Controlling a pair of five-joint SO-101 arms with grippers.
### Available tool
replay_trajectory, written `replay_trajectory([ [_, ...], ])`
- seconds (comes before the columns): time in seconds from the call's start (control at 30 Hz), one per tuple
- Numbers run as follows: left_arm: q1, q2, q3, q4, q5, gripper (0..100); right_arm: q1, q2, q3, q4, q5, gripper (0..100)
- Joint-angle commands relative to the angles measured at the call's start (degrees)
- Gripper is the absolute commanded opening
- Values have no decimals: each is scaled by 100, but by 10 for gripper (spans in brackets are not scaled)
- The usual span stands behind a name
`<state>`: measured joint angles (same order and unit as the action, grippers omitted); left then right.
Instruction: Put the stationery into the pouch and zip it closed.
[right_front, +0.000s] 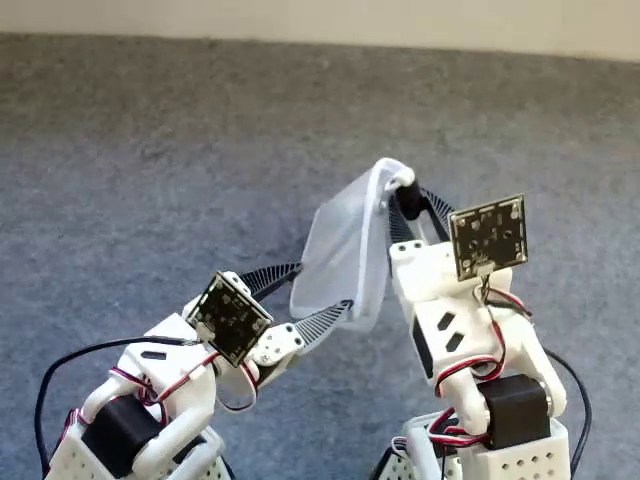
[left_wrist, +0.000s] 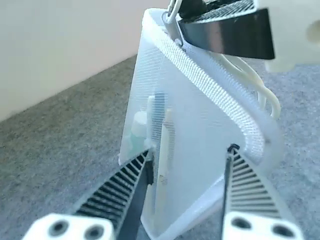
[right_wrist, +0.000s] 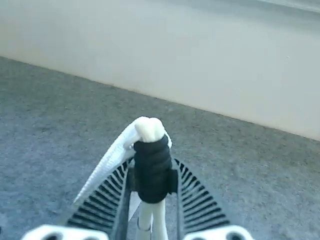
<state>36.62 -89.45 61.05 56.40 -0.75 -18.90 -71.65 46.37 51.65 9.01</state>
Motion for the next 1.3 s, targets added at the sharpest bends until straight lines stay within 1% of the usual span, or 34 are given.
replay_trajectory([
  [0.0, 356, -110, -127, -26, 44, 225, -224, 57, 75, 110, 35, 6],
  [0.13, 646, -110, -664, 659, 44, 227, -198, 57, 75, -171, 35, 6],
  [0.23, 884, -110, -980, 1064, 53, 227, -198, 57, 84, -198, 26, 6],
  [0.33, 1130, -110, -1121, 1257, 62, 226, -198, 66, 84, -198, 26, 6],
  [0.4, 1253, -110, -1103, 1240, 53, 225, -198, 66, 84, -198, 26, 6],
  [0.53, 1253, -101, -796, 941, 70, 224, -251, 40, 84, -163, 18, 6],
  [0.63, 1253, -101, -382, 466, 70, 224, -426, 40, 84, -145, -105, 6],
  [0.73, 1209, -92, -48, -35, 79, 208, -585, 31, 57, 110, -132, 6],
  [0.83, 945, -101, 347, -677, 79, 177, -655, 31, 40, 330, -132, 6],
  [0.9, 637, -101, 523, -993, 79, 171, -655, 31, 40, 365, -132, 6],
  [1.0, 259, -110, 532, -1055, 79, 171, -646, 31, 57, 365, -132, 6],
  [1.1, 22, -110, 523, -1046, 88, 170, -637, 31, 66, 365, -132, 6],
  [1.27, -286, -198, 409, -1037, 70, 107, -629, 31, 57, 365, -132, 6],
])
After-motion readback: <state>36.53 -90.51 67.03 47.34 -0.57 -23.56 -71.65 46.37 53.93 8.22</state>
